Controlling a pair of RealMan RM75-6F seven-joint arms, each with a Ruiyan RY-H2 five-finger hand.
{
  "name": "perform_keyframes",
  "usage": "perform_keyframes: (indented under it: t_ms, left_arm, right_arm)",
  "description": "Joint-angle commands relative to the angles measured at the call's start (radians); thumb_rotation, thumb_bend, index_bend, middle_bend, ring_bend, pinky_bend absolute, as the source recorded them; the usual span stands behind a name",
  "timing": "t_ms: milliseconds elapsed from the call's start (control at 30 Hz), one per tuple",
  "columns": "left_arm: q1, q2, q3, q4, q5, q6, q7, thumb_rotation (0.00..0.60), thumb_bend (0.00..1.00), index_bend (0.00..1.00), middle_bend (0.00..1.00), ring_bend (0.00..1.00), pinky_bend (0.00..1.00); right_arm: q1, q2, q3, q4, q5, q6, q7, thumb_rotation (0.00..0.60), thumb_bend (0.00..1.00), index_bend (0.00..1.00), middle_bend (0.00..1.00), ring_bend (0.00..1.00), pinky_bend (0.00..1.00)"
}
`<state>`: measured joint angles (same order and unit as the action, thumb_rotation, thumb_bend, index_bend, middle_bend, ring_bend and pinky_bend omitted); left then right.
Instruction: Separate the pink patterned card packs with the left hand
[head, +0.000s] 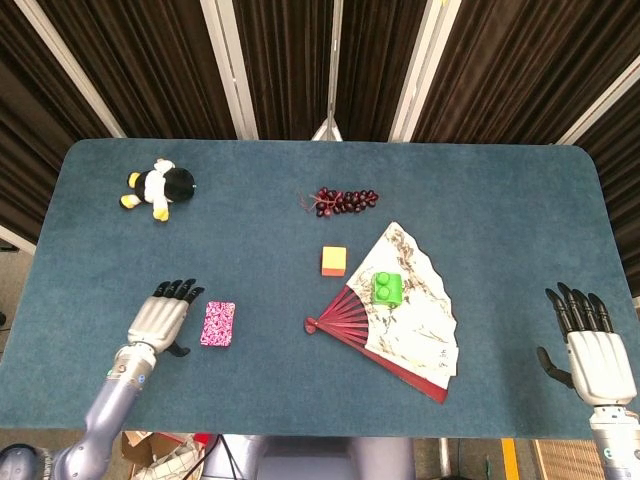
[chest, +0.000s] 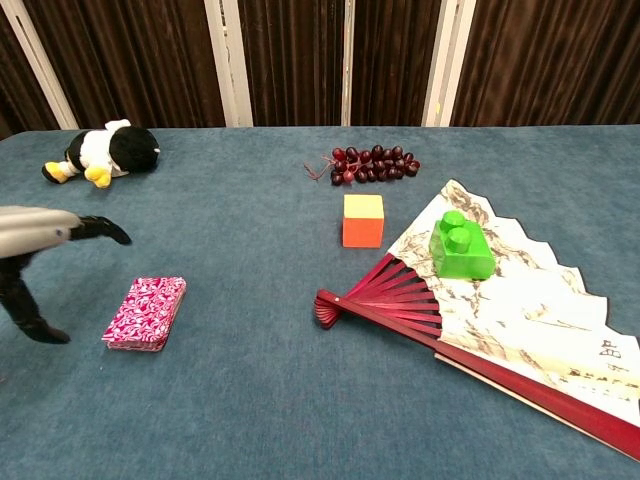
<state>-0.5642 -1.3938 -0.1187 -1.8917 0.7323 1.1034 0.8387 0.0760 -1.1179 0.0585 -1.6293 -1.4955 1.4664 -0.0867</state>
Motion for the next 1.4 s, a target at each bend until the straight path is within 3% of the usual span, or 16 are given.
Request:
perform_keyframes:
  t_ms: [33, 600, 700, 833, 1000, 1400]
  left_arm:
    - [-0.024, -0.032, 0.001, 0.013, -0.025, 0.015, 0.018, 0.600, 0.14, 0.15, 0.00, 0.00, 0.00]
    - [-0.123, -0.154, -0.016, 0.097, -0.163, 0.041, 0.050, 0.600, 0.16, 0.20, 0.00, 0.00, 0.00]
    - [-0.136, -0.168, -0.013, 0.105, -0.173, 0.045, 0.053, 0.600, 0.20, 0.25, 0.00, 0.00, 0.00]
    - [-0.145, -0.182, -0.010, 0.110, -0.173, 0.055, 0.048, 0.600, 0.32, 0.39, 0.00, 0.00, 0.00]
    - [-0.148, -0.186, -0.001, 0.112, -0.164, 0.069, 0.036, 0.600, 0.37, 0.47, 0.00, 0.00, 0.00]
    - [-0.135, -0.105, -0.008, 0.040, -0.077, 0.100, -0.038, 0.600, 0.38, 0.50, 0.00, 0.00, 0.00]
  right_arm:
    - [0.000, 0.001, -0.001, -0.001, -0.001, -0.001, 0.003, 0.600, 0.37, 0.00, 0.00, 0.00, 0.05]
    - [0.000, 0.001, -0.001, -0.002, -0.001, 0.000, 0.009, 0.600, 0.37, 0.00, 0.00, 0.00, 0.05]
    - [0.000, 0.001, -0.001, -0.002, 0.000, 0.000, 0.010, 0.600, 0.37, 0.00, 0.00, 0.00, 0.05]
    - [-0.001, 0.003, -0.001, -0.002, 0.000, 0.001, 0.012, 0.600, 0.37, 0.00, 0.00, 0.00, 0.05]
    - [-0.001, 0.002, -0.001, -0.003, 0.000, 0.000, 0.012, 0.600, 0.37, 0.00, 0.00, 0.00, 0.05]
    - [-0.002, 0.003, -0.001, -0.003, 0.001, 0.002, 0.015, 0.600, 0.37, 0.00, 0.00, 0.00, 0.05]
